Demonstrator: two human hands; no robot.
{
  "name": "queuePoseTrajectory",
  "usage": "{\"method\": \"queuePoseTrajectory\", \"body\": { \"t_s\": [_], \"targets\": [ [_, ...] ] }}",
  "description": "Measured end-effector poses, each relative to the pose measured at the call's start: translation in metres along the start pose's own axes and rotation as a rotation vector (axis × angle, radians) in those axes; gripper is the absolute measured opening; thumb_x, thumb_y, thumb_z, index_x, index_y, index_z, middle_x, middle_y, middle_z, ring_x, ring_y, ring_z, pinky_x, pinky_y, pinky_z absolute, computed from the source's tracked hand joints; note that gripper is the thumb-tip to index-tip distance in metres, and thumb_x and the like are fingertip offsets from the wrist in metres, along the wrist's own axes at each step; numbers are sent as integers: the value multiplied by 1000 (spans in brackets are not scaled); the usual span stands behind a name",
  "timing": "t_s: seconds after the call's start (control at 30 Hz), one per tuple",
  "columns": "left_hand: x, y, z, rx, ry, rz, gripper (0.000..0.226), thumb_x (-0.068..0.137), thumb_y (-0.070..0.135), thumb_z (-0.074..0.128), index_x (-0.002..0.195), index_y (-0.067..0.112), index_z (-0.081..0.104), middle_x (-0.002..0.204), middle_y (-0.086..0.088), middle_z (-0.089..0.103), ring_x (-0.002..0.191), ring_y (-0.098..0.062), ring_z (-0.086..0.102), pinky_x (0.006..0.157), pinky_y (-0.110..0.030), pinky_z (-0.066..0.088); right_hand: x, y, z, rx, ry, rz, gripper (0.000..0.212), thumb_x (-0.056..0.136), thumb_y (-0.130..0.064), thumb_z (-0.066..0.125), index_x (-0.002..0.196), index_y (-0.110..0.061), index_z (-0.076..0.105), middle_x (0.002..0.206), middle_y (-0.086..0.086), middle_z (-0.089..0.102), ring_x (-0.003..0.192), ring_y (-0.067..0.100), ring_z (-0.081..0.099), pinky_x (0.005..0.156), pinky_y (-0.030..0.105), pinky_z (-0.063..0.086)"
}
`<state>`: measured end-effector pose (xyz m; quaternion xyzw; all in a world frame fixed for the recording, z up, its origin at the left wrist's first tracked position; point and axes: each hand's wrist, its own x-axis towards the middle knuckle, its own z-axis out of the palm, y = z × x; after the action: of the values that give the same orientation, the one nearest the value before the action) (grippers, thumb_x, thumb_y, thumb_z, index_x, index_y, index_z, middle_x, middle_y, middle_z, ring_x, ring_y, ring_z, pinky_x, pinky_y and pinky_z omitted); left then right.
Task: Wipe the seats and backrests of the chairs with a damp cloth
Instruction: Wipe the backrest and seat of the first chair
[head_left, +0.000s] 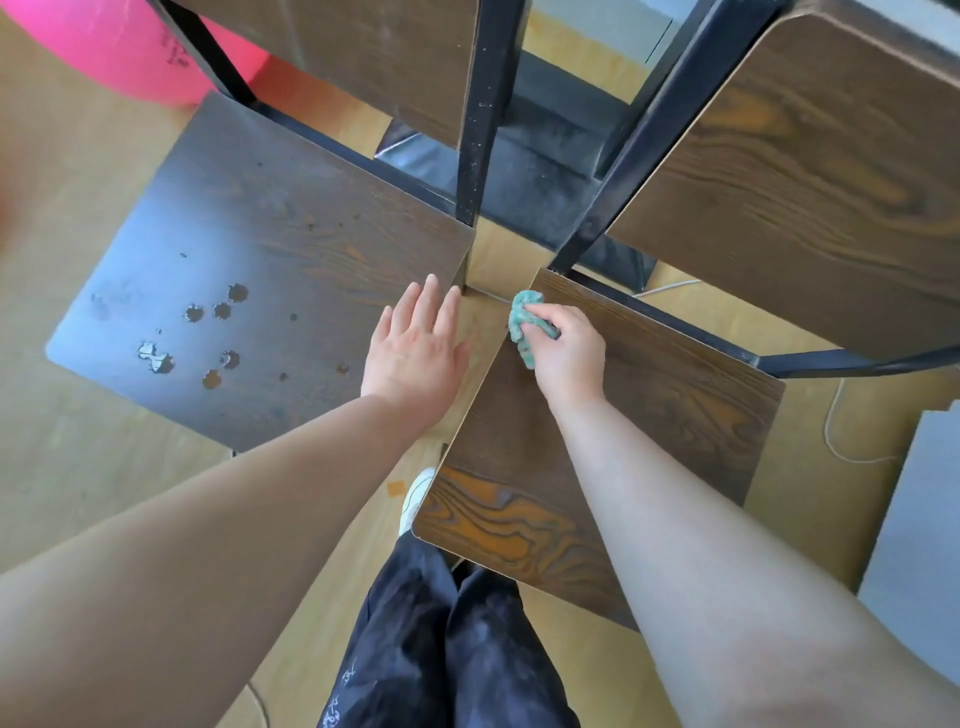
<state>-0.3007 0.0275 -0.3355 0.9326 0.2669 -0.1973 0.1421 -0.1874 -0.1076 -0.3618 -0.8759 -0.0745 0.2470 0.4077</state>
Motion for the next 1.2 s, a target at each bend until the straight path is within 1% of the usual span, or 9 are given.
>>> {"method": "queuePoseTrajectory", "body": {
  "t_s": [0.13, 0.27, 0.4, 0.57, 0.7, 0.8, 1.0, 1.13, 1.2],
  "targets": [
    [4, 18, 4, 19, -23, 51, 61, 107, 46, 26, 159, 24, 4, 167, -4, -1, 154, -26, -2, 124, -43, 5, 15, 18, -49, 139, 15, 148, 26, 92, -14, 69, 116, -24, 68, 120, -6, 60, 104, 14, 64, 73, 26, 61],
    [4, 45, 4, 17, -44, 120, 60, 106, 43, 24, 159, 21, 4, 167, -5, 1, 154, -24, -2, 125, -43, 8, 33, 49, -110, -18, 24, 134, 23, 92, -16, 67, 112, -27, 70, 119, -6, 60, 104, 12, 61, 81, 23, 56],
    [6, 68, 7, 26, -84, 174, 61, 107, 44, 21, 159, 22, -1, 167, -4, -4, 154, -23, -6, 125, -42, 5, 48, 75, -159, -251, 20, 121, 24, 88, -25, 68, 111, -26, 73, 117, -5, 63, 108, 16, 59, 98, 36, 48],
    [14, 81, 14, 43, -100, 225, 61, 107, 45, 22, 159, 24, -2, 167, -3, -5, 154, -23, -7, 125, -43, 4, 60, 91, -200, -362, -4, 228, 23, 85, -53, 66, 99, -36, 72, 106, -8, 65, 101, 15, 57, 83, 27, 43],
    [20, 92, 20, 39, -98, 241, 62, 106, 44, 24, 159, 23, 0, 167, -4, -4, 154, -23, -6, 125, -43, 4, 74, 96, -209, -380, -38, 328, 50, 88, -63, 45, 117, -30, 69, 123, -6, 63, 113, 18, 52, 93, 26, 37],
    [22, 98, 24, 41, -115, 254, 62, 106, 45, 23, 159, 23, -1, 167, -4, -4, 154, -23, -7, 124, -42, 3, 85, 95, -205, -370, -93, 363, 77, 59, -70, 35, 110, -25, 70, 126, -7, 62, 109, 17, 53, 91, 26, 37],
    [25, 107, 24, 51, -127, 263, 62, 107, 44, 23, 160, 22, -1, 167, -4, -5, 153, -23, -7, 125, -42, 3, 90, 98, -206, -590, -251, 368, 54, 88, -69, 35, 118, -34, 64, 117, -3, 58, 107, 24, 51, 89, 34, 41],
    [26, 109, 22, 57, -125, 264, 61, 107, 44, 22, 160, 22, 0, 167, -4, -5, 153, -23, -7, 124, -41, 2, 85, 108, -214, -676, -338, 152, 45, 85, -55, 67, 124, -33, 60, 126, -5, 59, 110, 21, 55, 86, 29, 42],
    [28, 109, 23, 66, -118, 270, 61, 107, 44, 22, 160, 22, 0, 167, -4, -5, 154, -24, -7, 124, -42, 3, 84, 111, -213, -723, -344, 83, 47, 86, -46, 70, 128, -28, 59, 133, -3, 58, 113, 22, 56, 89, 30, 43]
  ]
}}
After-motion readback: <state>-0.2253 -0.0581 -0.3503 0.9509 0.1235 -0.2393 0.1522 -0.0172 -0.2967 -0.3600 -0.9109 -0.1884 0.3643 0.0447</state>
